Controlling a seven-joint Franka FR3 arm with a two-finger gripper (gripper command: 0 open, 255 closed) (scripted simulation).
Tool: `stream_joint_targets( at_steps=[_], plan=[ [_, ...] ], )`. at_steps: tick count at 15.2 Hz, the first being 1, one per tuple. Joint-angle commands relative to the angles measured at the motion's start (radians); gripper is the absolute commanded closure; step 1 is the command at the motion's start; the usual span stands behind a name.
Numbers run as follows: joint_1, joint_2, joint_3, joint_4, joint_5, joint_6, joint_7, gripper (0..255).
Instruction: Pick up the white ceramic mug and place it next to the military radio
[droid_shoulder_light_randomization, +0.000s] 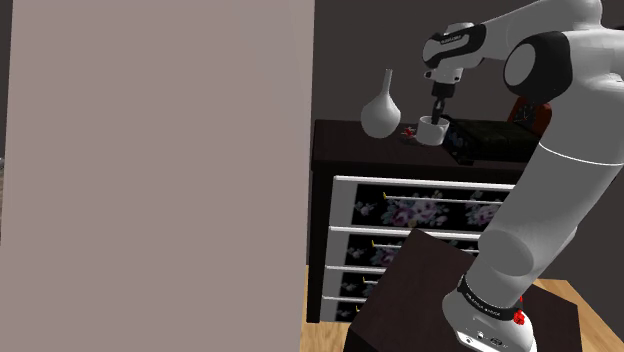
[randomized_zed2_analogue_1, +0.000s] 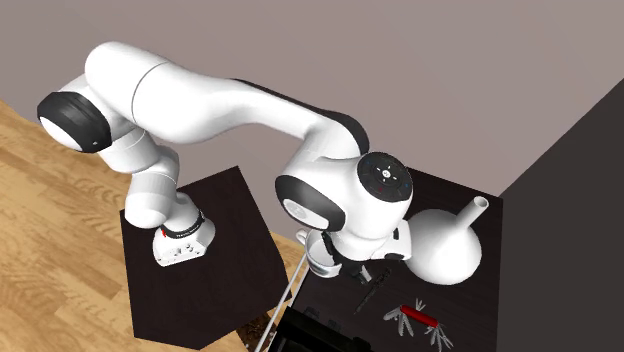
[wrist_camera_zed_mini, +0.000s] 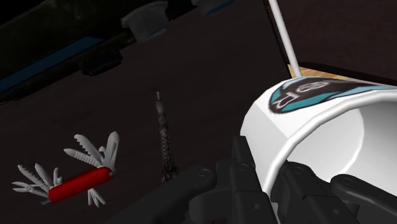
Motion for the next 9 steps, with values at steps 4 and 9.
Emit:
stream_joint_targets(
  at_steps=[4, 9],
  plan=[
    [0.0, 0.006, 0.0, -0.06, 0.004, 0.066, -0.002, 255],
    [-0.002, 0.02, 0.0, -0.114, 0.012, 0.131, -0.007, 255]
  ],
)
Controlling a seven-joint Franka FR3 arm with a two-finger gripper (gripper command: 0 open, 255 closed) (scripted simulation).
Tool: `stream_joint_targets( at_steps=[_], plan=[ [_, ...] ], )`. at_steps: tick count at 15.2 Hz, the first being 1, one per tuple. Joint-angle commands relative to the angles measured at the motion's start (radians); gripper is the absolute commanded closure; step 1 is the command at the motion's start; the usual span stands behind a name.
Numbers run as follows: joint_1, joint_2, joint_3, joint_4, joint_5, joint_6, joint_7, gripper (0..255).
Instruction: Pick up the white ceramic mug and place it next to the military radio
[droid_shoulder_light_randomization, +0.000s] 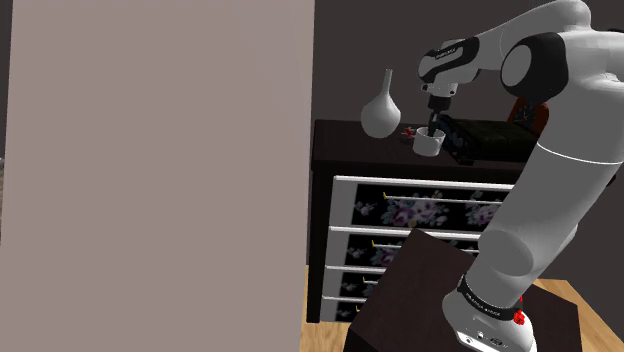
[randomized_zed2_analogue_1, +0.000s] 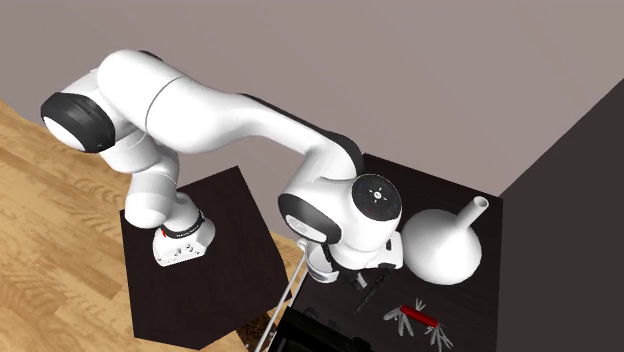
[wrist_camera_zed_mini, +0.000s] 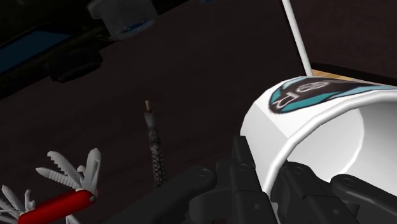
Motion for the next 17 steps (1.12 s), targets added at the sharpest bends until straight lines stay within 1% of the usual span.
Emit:
stream_joint_targets(
  at_steps=[1, 5, 12, 13, 17],
  plan=[
    [-0.001, 0.009, 0.0, -0.019, 0.005, 0.027, -0.004, 255],
    [-0.003, 0.022, 0.0, -0.051, 0.014, 0.07, -0.009, 255],
    [-0.003, 0.023, 0.0, -0.051, 0.014, 0.07, -0.009, 255],
    [-0.003, 0.023, 0.0, -0.051, 0.014, 0.07, -0.009, 0],
    [-0.003, 0.023, 0.0, -0.051, 0.014, 0.07, -0.009, 0]
  ],
)
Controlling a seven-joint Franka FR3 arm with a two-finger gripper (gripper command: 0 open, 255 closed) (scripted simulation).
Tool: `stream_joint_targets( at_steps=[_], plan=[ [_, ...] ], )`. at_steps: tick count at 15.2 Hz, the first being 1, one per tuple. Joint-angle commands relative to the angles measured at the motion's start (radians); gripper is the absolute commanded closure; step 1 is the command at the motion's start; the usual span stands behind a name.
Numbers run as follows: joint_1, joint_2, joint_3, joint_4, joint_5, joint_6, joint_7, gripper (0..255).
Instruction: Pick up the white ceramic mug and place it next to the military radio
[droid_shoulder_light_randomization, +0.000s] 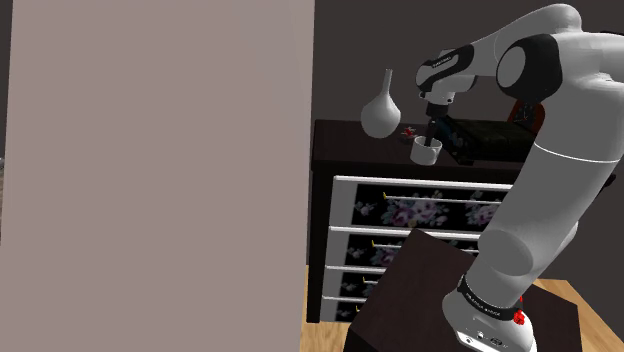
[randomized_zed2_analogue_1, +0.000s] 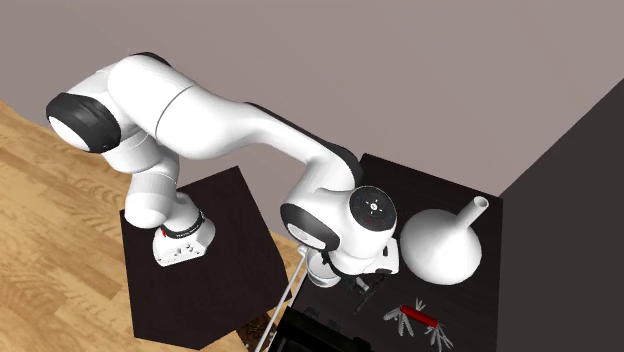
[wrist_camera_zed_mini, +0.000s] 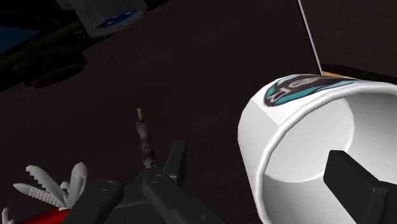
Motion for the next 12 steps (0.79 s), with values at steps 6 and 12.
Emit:
stream_joint_targets(
  at_steps=[6, 12],
  plan=[
    [0.002, -0.02, 0.0, 0.108, -0.013, -0.124, 0.009, 0],
    [0.002, -0.02, 0.0, 0.108, -0.013, -0.124, 0.009, 0]
  ],
)
